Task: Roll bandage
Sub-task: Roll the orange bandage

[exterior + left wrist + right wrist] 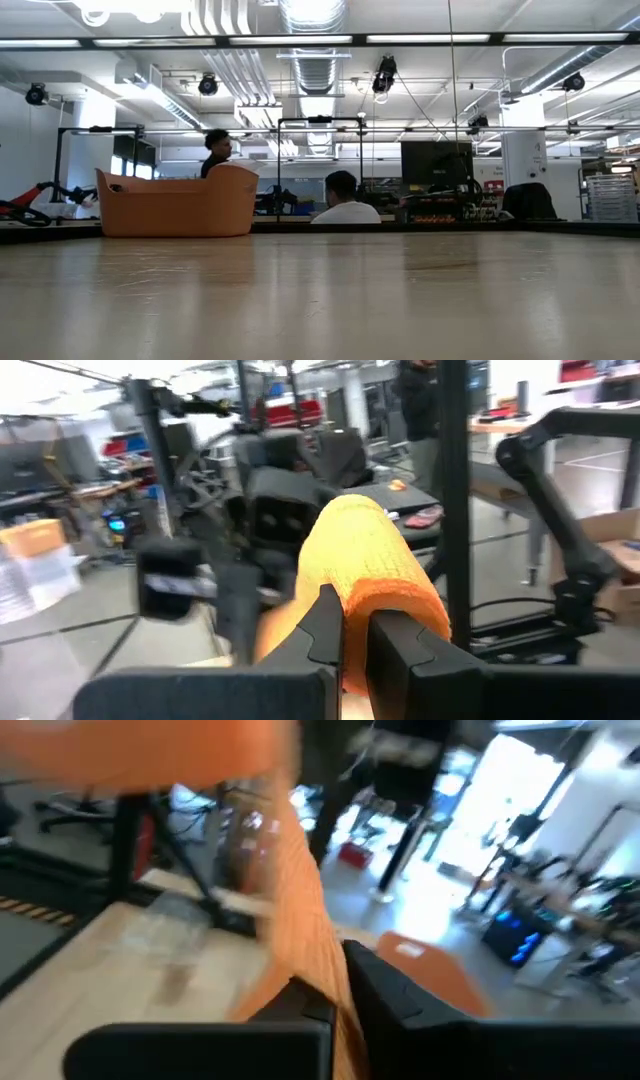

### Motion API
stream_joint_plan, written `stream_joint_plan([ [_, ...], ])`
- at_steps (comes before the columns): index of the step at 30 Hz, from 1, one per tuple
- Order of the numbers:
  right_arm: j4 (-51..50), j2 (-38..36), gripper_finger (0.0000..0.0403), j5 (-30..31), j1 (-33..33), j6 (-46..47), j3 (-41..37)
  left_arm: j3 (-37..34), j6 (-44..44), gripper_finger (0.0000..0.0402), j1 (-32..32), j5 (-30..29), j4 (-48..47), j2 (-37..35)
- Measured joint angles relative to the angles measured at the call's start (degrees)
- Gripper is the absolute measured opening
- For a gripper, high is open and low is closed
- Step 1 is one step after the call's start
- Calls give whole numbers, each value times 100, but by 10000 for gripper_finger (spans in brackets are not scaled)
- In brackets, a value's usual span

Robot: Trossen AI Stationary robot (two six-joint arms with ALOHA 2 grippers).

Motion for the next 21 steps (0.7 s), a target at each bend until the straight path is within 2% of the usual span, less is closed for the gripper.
stream_joint_plan([
  [2, 126, -130, 13, 269, 0, -267, 0, -13, -68, 10, -7, 187, 2, 2],
  [6, 360, -419, 7, 1179, -27, -1139, 4, -17, -116, 10, -59, 478, 16, 22],
  [8, 483, -578, 2, 1340, -87, -1520, 4, -18, -124, 10, -86, 524, 47, 69],
  [13, 769, -990, 1, 1308, -293, -2040, 4, -28, -224, 10, -97, 712, 84, 220],
  [21, 1451, -1265, 0, 668, -369, -2610, 4, -26, -305, 10, -95, 737, 165, 468],
])
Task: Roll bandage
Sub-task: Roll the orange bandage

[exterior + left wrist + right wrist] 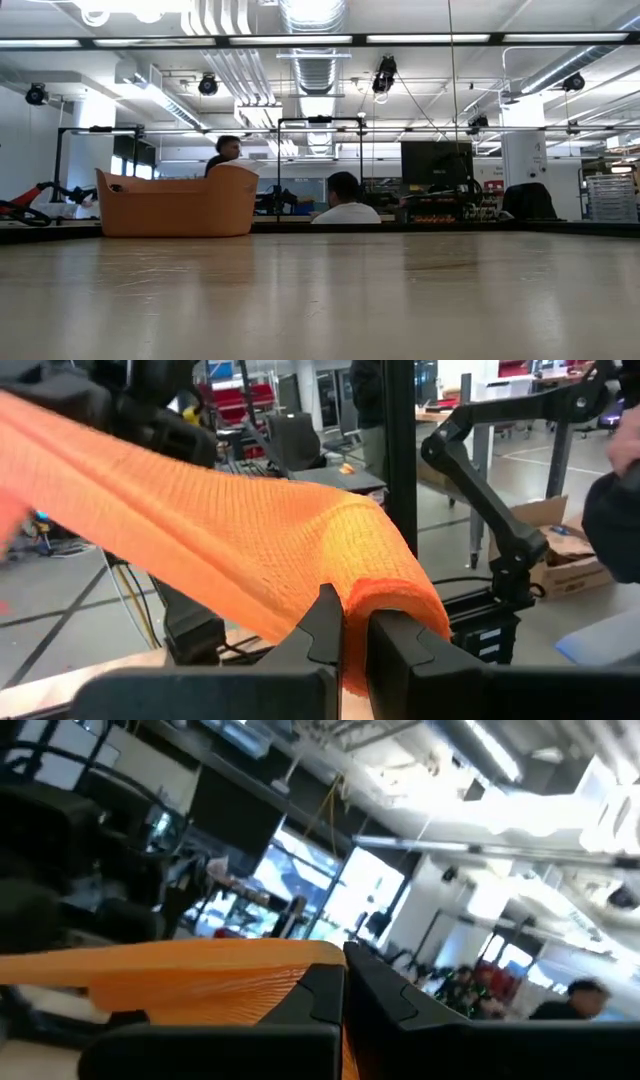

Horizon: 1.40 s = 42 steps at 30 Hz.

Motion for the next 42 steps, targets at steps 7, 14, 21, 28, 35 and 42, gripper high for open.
stream_joint_plan([
  [7, 270, 43, 0, 118, -168, -539, -9, 4, 72, 10, 9, 224, 33, 130],
  [14, -1341, 85, 0, 558, -416, 569, -42, -13, 220, 10, -29, 438, 130, 47],
  [21, -3447, 236, 0, 456, -383, 2988, -211, -15, 380, 10, -29, -246, 139, -563],
  [28, -3159, 562, 0, 107, -218, 3897, -537, -15, 339, 10, 272, -1202, 223, -889],
  [35, -2340, 830, 7, 98, -221, 3447, -546, -14, -42, 10, 526, -1028, 14, -748],
  [42, -2317, 661, 91, 71, -197, 3279, -377, -11, 63, 10, 516, -1029, -2, -768],
])
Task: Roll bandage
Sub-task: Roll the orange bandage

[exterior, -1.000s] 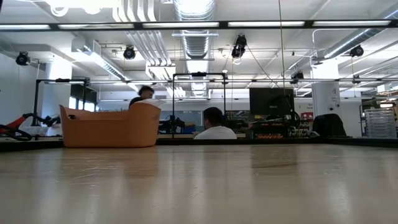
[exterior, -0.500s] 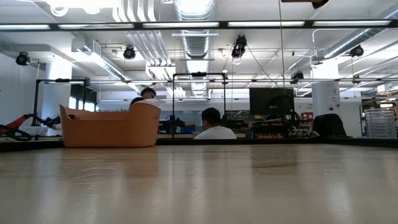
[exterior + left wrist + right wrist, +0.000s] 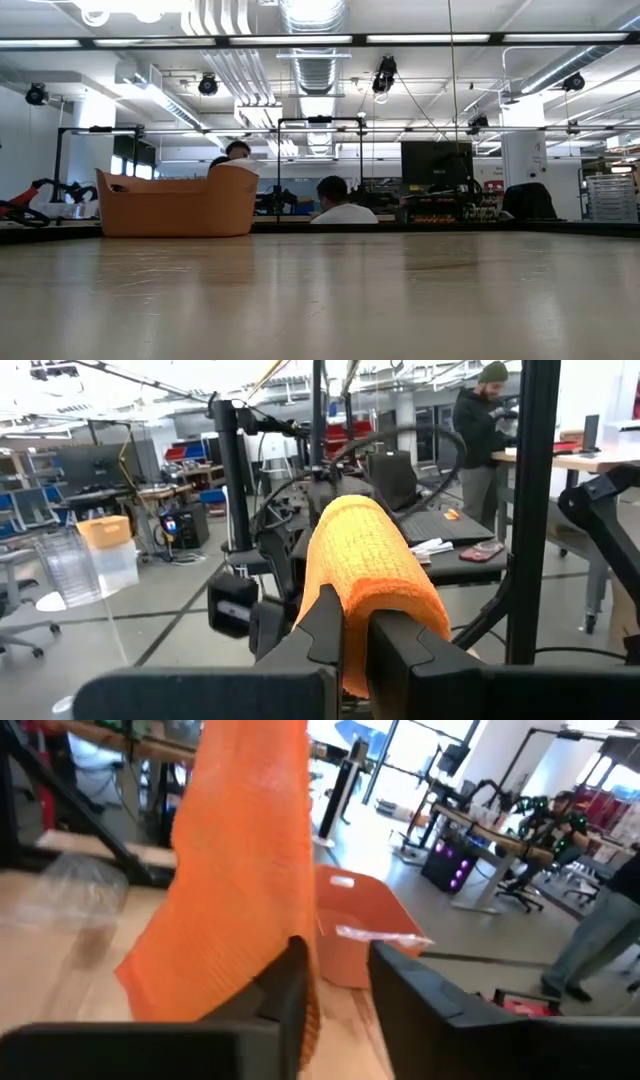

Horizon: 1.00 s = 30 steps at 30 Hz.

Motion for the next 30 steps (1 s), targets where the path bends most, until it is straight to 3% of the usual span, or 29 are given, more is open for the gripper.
stream_joint_plan([
  [6, -84, -170, 172, -13, 46, 208, 183, 4, 122, 10, 2, -22, -32, -28],
  [13, -181, -462, 219, -63, 53, 391, 211, 4, 213, 10, 20, -64, -51, -85],
  [18, -563, -468, 237, -227, 57, 634, 211, 5, 245, 10, 42, -76, 110, -106],
  [22, -700, -400, 242, -95, 61, 100, 208, 7, -130, 10, 135, -430, 231, -146],
  [25, -641, -257, 234, 342, 70, -626, 208, 7, -204, 10, 237, -879, 225, -171],
  [30, -602, -54, 220, 1225, 114, -1243, 208, 7, -184, 10, 363, -933, 250, -273],
])
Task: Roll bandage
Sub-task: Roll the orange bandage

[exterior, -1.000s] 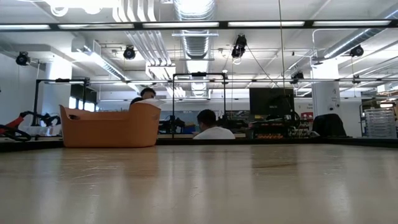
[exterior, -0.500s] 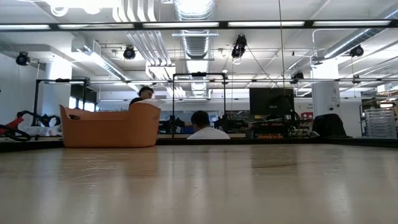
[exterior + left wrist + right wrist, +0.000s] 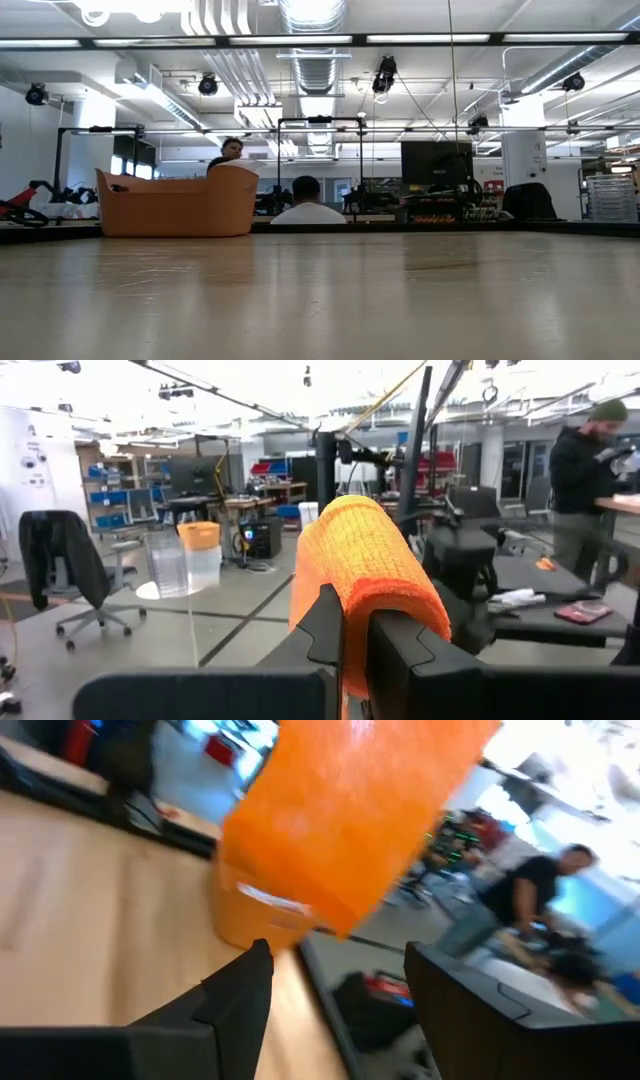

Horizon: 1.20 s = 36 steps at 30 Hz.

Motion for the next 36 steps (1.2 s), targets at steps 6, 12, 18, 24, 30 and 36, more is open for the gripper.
stream_joint_plan([
  [6, -26, 268, 210, 536, 208, -469, -35, 0, -245, 10, 14, -133, 15, -143],
  [12, 934, 501, 204, -1472, -62, 1124, -570, 0, 164, 10, -18, 449, -11, -155],
  [18, 4647, 485, 205, -1831, -526, 1294, -2274, 0, 104, 10, -79, 649, 26, -155],
  [24, 8048, 1085, 204, -3244, -1016, 1954, -3345, 0, 213, 10, -90, 715, 94, -155],
  [30, 8794, 1731, 205, -3551, -1091, 2052, -3108, 0, 431, 10, -87, 801, 117, -134],
  [36, 8787, 2149, 201, -3653, -1095, 1982, -2682, 0, 467, 10, -94, 901, 101, -131],
])
